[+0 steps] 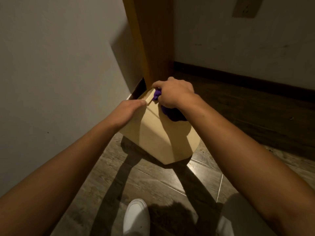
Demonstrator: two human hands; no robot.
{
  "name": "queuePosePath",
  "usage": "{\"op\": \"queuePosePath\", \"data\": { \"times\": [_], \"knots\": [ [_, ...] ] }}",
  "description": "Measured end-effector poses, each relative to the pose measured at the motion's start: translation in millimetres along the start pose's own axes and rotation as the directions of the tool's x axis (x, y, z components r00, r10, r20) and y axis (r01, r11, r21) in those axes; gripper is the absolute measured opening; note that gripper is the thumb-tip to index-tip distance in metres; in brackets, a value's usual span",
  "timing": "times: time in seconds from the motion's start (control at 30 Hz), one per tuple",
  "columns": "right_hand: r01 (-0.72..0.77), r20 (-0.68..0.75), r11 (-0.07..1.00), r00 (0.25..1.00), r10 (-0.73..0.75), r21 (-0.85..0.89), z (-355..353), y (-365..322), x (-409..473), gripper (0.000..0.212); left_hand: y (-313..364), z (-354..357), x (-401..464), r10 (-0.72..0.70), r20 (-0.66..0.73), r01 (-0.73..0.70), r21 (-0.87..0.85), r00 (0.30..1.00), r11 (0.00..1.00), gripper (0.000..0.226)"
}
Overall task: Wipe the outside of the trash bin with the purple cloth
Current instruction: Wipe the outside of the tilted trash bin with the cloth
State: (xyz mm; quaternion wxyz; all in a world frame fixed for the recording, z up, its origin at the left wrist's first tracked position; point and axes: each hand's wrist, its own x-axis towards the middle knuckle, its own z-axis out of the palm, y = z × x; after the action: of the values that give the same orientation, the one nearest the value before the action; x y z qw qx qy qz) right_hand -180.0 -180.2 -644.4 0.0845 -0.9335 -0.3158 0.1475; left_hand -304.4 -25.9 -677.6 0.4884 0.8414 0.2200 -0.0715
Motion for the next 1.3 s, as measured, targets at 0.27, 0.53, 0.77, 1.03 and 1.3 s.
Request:
{"op": "queuePosePath", "data": {
  "times": [0.27,0.53,0.77,1.03,1.3],
  "knots": [
    [-0.038,0.037,0.996,0.999,0.035,0.081,36,16,-1,0.044,-44,-3,-27,0.137,-0.005,-0.134,0.168,0.991,0.977,0.030],
    [-0.124,-0.047,0.947,0.988,0.144,0.298,45,33,-8,0.058,-26,0,-20,0.259,-0.126,-0.217,0.273,0.958,0.937,0.029],
    [-0.039,0.210,0.947,0.977,-0.030,0.318,12,1,-10,0.070,-17,12,-10,0.291,-0.213,-0.206,0.346,0.933,0.915,0.027],
    [0.017,0.205,0.977,0.977,-0.062,0.213,12,-5,-1,0.048,-21,-6,-12,0.170,0.029,-0.169,0.349,0.985,0.922,0.043],
    [-0.021,0.182,0.857,0.980,-0.086,0.514,20,32,0,0.062,-46,2,-14,0.172,-0.030,-0.157,0.276,0.985,0.948,0.042]
  ]
}}
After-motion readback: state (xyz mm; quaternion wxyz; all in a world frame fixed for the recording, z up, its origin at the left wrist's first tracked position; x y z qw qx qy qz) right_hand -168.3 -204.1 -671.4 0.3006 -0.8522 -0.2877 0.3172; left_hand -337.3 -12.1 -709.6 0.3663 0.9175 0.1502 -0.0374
